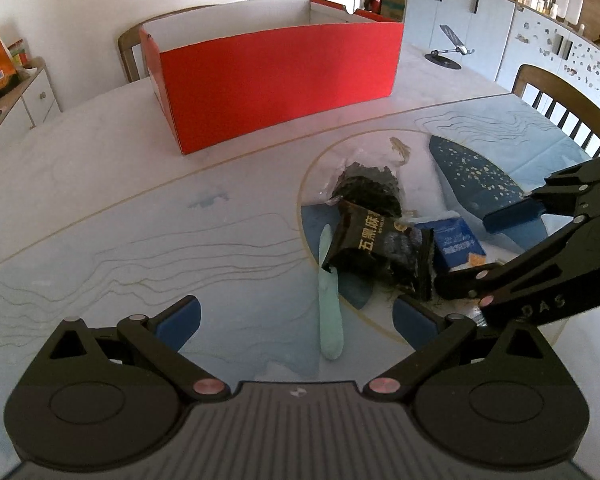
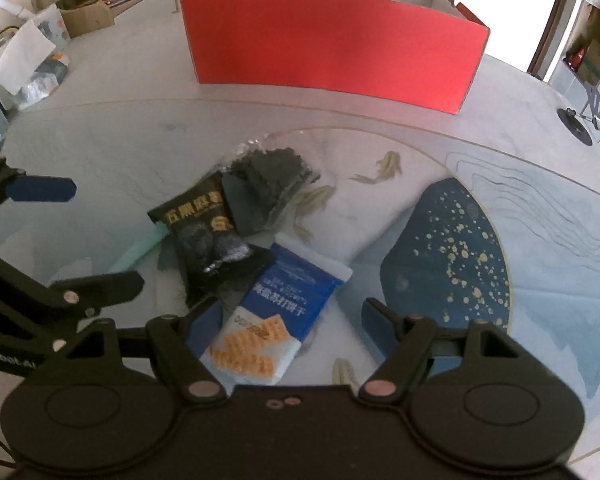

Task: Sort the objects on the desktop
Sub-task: 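Reach the left tool to the black snack bag while the right approaches the blue biscuit pack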

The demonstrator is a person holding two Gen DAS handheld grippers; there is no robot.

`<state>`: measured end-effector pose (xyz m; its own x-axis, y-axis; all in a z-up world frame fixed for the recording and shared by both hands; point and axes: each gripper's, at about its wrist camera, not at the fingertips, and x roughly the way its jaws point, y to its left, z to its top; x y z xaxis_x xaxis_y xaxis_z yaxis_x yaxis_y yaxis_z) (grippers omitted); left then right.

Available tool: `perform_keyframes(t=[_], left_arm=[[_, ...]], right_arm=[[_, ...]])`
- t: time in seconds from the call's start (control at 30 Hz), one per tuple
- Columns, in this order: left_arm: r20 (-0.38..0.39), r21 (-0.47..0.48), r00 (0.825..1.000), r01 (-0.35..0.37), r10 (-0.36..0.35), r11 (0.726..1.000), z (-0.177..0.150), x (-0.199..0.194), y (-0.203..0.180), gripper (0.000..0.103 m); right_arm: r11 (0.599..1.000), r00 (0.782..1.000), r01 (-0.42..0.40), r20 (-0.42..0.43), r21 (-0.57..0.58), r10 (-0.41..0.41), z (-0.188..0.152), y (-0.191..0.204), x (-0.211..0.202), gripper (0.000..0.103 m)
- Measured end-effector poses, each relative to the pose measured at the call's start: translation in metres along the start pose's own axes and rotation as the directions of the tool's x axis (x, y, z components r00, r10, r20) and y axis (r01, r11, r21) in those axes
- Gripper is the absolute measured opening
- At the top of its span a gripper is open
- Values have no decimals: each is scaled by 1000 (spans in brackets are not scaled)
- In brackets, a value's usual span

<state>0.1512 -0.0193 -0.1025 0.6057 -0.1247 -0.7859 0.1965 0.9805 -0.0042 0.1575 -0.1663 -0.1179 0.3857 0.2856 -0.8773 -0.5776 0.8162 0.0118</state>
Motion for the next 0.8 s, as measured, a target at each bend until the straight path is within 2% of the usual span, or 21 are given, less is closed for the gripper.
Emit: perform_keyframes(t=[0.27, 0.37, 0.47, 0.57, 0.7, 0.8], left_arm=[[23, 35, 999, -29, 29, 999, -1, 2, -7, 102], [20, 28, 1000, -25, 24, 999, 0, 4, -10, 97], [11, 27, 1000, -26, 26, 999, -1, 7, -12, 88], [-9, 27, 999, -40, 40, 999, -2, 11, -14, 69], [-10, -7, 999, -32, 32, 999, -5, 12, -11, 64], [-5, 5, 1000, -20, 20, 1000, -5, 11, -14, 53]], right_arm=[[999, 1000, 28, 1, 46, -28, -8, -34, -1, 75], [999, 1000, 27, 5, 46, -27, -8, -36, -2, 75], [999, 1000, 21, 17, 43, -22, -9, -37, -2, 76], [999, 999, 20, 27, 43, -21, -9, -36, -2, 76], [999, 999, 17, 31, 37, -18, -8, -35, -1, 76], [999, 999, 15, 34, 34, -16, -8, -34, -1, 76]])
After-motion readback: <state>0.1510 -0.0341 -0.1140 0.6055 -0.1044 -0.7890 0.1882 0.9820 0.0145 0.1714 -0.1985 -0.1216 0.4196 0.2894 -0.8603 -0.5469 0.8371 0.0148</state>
